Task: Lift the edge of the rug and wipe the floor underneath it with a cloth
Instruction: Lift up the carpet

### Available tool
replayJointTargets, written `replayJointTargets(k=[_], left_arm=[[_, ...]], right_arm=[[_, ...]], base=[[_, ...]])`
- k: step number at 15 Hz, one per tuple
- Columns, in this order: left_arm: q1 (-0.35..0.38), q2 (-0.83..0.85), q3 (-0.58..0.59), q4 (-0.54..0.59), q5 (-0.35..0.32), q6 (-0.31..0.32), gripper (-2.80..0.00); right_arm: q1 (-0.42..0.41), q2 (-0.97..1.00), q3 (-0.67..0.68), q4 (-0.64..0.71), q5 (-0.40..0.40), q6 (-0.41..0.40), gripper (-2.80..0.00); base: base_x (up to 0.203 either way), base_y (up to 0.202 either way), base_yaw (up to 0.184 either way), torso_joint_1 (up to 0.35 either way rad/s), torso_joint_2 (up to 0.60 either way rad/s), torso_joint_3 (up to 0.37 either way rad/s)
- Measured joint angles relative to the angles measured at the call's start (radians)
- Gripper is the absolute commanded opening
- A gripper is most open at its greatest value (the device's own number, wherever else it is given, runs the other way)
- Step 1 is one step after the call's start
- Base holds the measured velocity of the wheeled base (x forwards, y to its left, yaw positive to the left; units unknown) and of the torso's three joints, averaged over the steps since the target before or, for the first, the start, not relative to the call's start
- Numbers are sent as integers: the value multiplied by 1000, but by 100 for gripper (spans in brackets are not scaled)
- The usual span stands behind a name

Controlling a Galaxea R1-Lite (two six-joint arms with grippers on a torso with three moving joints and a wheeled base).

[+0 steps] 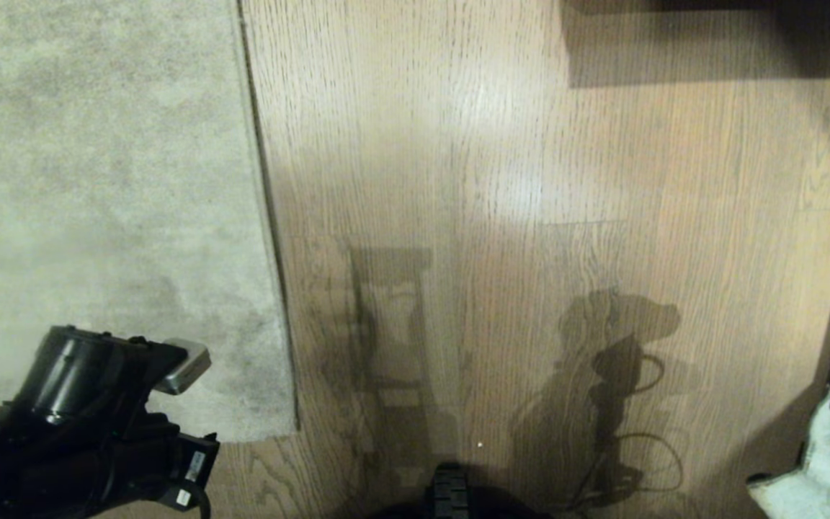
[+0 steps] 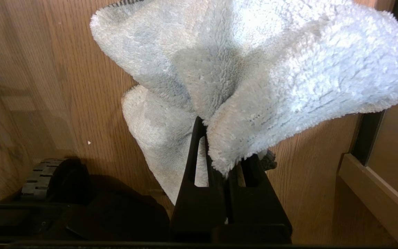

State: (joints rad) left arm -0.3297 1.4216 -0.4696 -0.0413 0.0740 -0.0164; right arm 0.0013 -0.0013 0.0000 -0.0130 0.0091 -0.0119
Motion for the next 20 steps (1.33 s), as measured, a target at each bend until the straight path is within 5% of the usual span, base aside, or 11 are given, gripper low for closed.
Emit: replayJointTargets(k=[5, 11, 12, 17, 20], left_arm=[[-12, 84, -46, 1, 75, -3, -280], [-11, 166, -116, 1, 76, -3, -280], [-16, 185, -132, 0, 80, -3, 0], [-36, 246, -173, 0, 167, -1, 0], [-65, 270, -185, 4, 304, -2, 0]], right_arm=[[0, 0, 0, 0, 0, 0, -280], [0, 0, 0, 0, 0, 0, -280], [0, 0, 0, 0, 0, 0, -280], [0, 0, 0, 0, 0, 0, -280], [0, 0, 0, 0, 0, 0, -280]], base=[[0, 0, 0, 0, 0, 0], [0, 0, 0, 0, 0, 0], [0, 0, 0, 0, 0, 0], [0, 0, 0, 0, 0, 0], [0, 0, 0, 0, 0, 0]])
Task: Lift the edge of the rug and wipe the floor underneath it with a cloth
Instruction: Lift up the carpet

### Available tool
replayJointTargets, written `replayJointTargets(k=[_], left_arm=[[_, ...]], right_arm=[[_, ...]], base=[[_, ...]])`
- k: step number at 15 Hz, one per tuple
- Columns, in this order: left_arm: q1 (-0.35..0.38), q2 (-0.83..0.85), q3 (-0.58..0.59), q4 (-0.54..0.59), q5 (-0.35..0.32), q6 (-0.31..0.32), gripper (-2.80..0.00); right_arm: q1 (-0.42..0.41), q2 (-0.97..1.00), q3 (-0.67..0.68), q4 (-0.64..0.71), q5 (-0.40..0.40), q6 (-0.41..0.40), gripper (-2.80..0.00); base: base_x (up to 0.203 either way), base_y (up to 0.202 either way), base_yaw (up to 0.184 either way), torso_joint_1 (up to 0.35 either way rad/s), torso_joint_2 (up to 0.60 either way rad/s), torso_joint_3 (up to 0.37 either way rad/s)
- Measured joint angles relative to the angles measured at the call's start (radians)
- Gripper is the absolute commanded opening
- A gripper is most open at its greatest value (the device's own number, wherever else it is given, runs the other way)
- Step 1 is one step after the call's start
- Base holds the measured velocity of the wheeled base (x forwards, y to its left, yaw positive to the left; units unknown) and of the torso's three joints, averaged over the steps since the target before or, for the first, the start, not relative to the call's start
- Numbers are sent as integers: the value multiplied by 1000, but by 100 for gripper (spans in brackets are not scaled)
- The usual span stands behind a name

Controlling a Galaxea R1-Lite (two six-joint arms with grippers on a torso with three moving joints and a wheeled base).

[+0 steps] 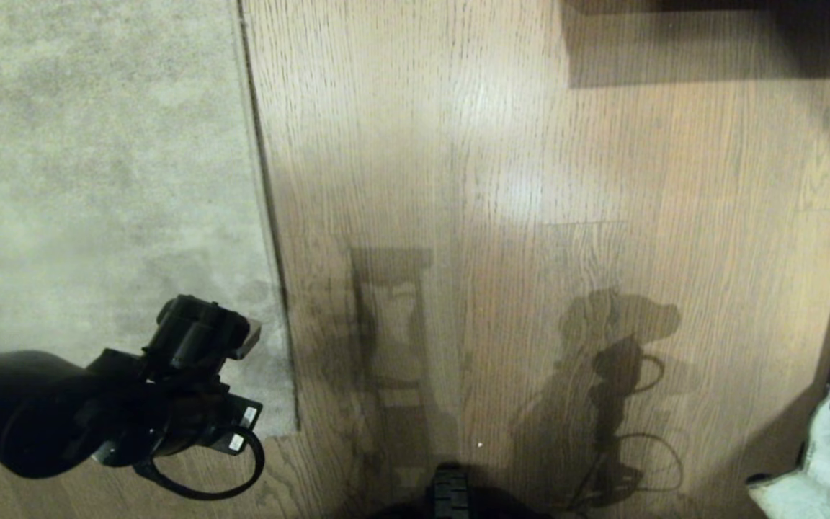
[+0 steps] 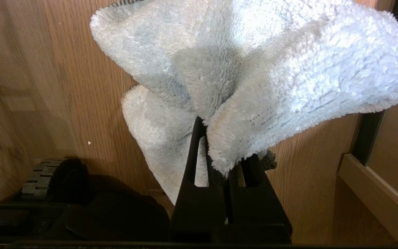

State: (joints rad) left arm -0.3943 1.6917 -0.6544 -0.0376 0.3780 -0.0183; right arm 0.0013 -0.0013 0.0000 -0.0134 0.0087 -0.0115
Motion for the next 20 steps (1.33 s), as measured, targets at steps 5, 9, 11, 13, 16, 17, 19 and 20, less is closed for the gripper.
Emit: replayJointTargets(k=[5, 9, 11, 13, 16, 17, 19, 20], left_arm=[[-28, 41, -14, 4, 192, -1, 0], [-56, 70, -17, -3, 276, -4, 0], [-68, 74, -9, -3, 321, -9, 0], [-88, 77, -3, -3, 331, -9, 0], [-108, 81, 0, -3, 333, -9, 0], [-112, 81, 5, -3, 333, -8, 0], [-114, 74, 10, -3, 332, -8, 0], [-114, 67, 11, -2, 331, -8, 0]], right_arm=[[0, 0, 0, 0, 0, 0, -280], [0, 0, 0, 0, 0, 0, -280], [0, 0, 0, 0, 0, 0, -280], [0, 0, 0, 0, 0, 0, -280], [0, 0, 0, 0, 0, 0, -280], [0, 0, 0, 0, 0, 0, -280], [0, 0, 0, 0, 0, 0, -280], [0, 0, 0, 0, 0, 0, -280]], base=[[0, 0, 0, 0, 0, 0], [0, 0, 0, 0, 0, 0], [0, 0, 0, 0, 0, 0], [0, 0, 0, 0, 0, 0], [0, 0, 0, 0, 0, 0], [0, 0, 0, 0, 0, 0], [0, 0, 0, 0, 0, 0], [0, 0, 0, 0, 0, 0]])
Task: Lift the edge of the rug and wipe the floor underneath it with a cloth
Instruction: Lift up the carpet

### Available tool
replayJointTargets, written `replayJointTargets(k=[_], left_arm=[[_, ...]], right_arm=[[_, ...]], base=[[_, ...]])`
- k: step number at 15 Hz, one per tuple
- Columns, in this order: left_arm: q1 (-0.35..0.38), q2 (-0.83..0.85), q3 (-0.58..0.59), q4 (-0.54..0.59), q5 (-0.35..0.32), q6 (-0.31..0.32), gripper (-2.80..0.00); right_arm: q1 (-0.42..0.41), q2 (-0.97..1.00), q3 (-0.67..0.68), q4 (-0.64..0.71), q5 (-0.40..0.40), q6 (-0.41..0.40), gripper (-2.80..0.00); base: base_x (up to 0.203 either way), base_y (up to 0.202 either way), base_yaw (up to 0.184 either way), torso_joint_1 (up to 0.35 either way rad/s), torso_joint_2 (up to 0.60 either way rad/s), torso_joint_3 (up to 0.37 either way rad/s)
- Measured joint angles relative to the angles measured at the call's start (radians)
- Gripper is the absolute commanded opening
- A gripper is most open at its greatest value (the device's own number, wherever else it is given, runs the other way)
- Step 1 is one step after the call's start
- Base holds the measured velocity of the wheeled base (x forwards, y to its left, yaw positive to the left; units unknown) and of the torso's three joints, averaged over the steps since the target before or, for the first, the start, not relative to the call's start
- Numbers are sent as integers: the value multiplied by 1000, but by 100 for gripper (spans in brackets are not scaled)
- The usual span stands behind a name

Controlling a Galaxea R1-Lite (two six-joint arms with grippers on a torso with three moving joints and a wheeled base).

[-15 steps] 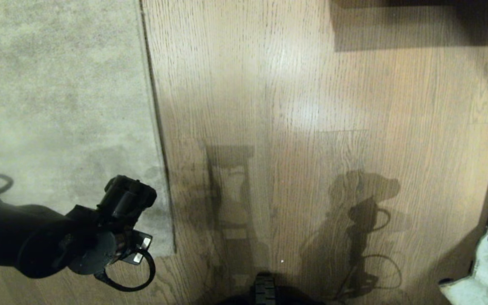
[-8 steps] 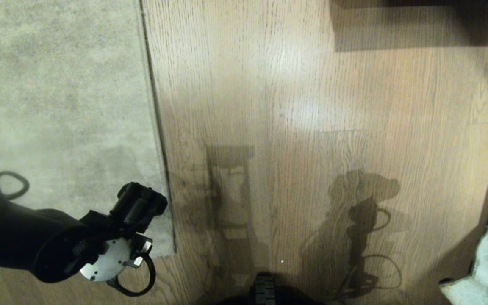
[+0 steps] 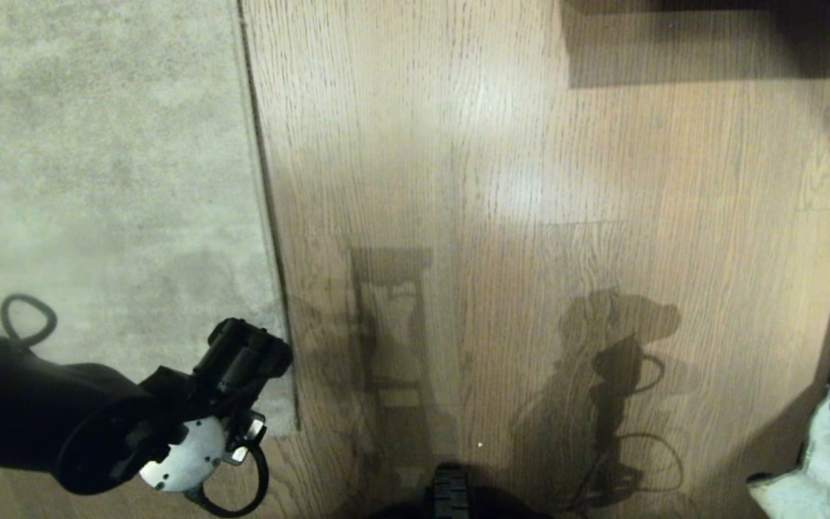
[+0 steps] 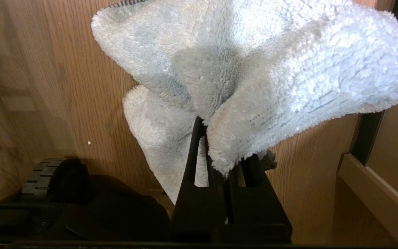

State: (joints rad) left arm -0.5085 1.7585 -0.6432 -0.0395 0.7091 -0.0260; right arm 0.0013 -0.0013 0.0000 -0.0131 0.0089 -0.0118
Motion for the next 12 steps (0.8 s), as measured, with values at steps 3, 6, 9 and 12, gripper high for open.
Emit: replayJointTargets(k=[3, 6, 9, 12], left_arm=[[0, -36, -4, -1, -9, 2, 0], [-1, -67, -14, -7, -16, 0, 0], [1, -64, -26, -78, -19, 3, 0], [-5, -32, -51, -110, -18, 12, 0]], right_arm=[[0, 0, 0, 0, 0, 0, -280], [0, 0, 0, 0, 0, 0, -280], [0, 0, 0, 0, 0, 0, -280], [0, 0, 0, 0, 0, 0, -280]], base=[[0, 0, 0, 0, 0, 0], [0, 0, 0, 0, 0, 0], [0, 0, 0, 0, 0, 0], [0, 0, 0, 0, 0, 0]])
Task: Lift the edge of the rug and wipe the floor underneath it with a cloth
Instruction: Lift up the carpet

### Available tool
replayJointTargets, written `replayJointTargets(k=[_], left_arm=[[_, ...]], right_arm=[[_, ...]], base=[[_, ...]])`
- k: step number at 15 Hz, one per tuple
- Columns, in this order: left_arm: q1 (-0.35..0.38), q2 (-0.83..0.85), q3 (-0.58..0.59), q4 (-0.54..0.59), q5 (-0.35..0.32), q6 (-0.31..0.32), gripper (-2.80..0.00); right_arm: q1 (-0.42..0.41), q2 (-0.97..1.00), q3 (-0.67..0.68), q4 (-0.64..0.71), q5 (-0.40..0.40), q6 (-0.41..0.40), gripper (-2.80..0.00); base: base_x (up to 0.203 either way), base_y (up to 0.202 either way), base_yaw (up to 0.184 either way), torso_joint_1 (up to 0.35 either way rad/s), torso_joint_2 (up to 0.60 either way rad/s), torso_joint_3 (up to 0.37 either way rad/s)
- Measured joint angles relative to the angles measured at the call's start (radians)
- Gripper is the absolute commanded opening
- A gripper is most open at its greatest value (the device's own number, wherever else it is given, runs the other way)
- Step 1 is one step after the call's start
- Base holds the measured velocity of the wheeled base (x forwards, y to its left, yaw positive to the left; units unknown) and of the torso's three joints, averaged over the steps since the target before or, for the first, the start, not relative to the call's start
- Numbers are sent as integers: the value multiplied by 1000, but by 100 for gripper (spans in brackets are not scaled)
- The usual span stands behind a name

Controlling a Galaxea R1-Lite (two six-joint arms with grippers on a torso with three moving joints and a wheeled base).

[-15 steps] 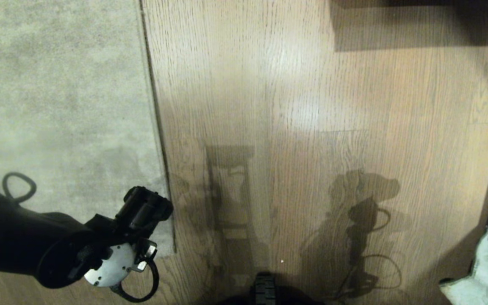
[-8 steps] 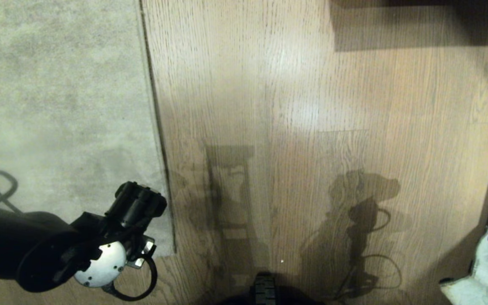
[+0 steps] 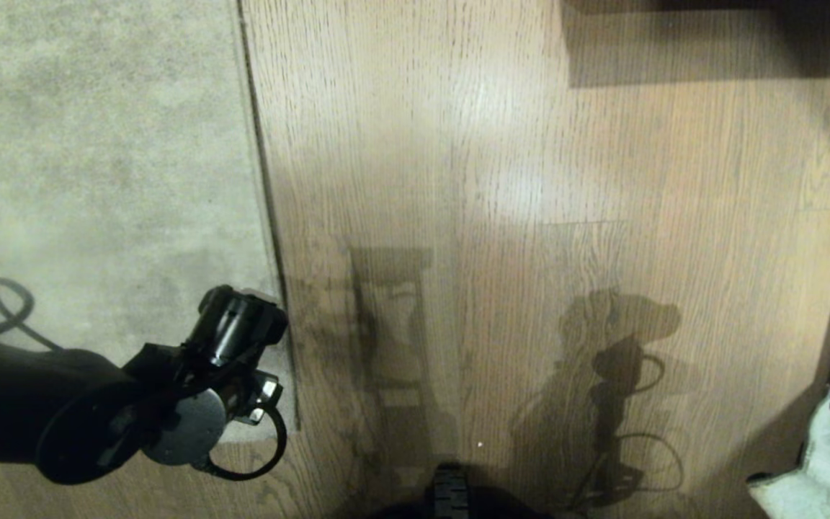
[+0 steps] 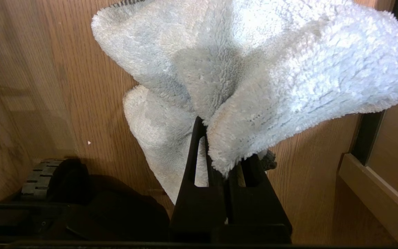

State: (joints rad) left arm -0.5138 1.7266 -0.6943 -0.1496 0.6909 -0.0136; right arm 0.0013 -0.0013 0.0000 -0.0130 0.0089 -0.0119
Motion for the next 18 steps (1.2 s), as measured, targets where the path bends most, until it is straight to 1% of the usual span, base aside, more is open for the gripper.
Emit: replayJointTargets(k=[4, 7, 10, 15, 17, 18], left_arm=[[-6, 67, -67, -5, 5, 6, 0], [-9, 119, -102, -7, 6, 24, 0], [-8, 180, -134, -8, 7, 27, 0], [24, 268, -179, -7, 7, 29, 0], [46, 294, -207, -7, 9, 51, 0], [59, 302, -224, -7, 9, 77, 0]], right_arm=[[0, 0, 0, 0, 0, 0, -280], [0, 0, 0, 0, 0, 0, -280], [0, 0, 0, 0, 0, 0, -280], [0, 0, 0, 0, 0, 0, -280], [0, 0, 0, 0, 0, 0, -280], [0, 0, 0, 0, 0, 0, -280]], base=[[0, 0, 0, 0, 0, 0], [0, 0, 0, 0, 0, 0], [0, 0, 0, 0, 0, 0], [0, 0, 0, 0, 0, 0], [0, 0, 0, 0, 0, 0], [0, 0, 0, 0, 0, 0]])
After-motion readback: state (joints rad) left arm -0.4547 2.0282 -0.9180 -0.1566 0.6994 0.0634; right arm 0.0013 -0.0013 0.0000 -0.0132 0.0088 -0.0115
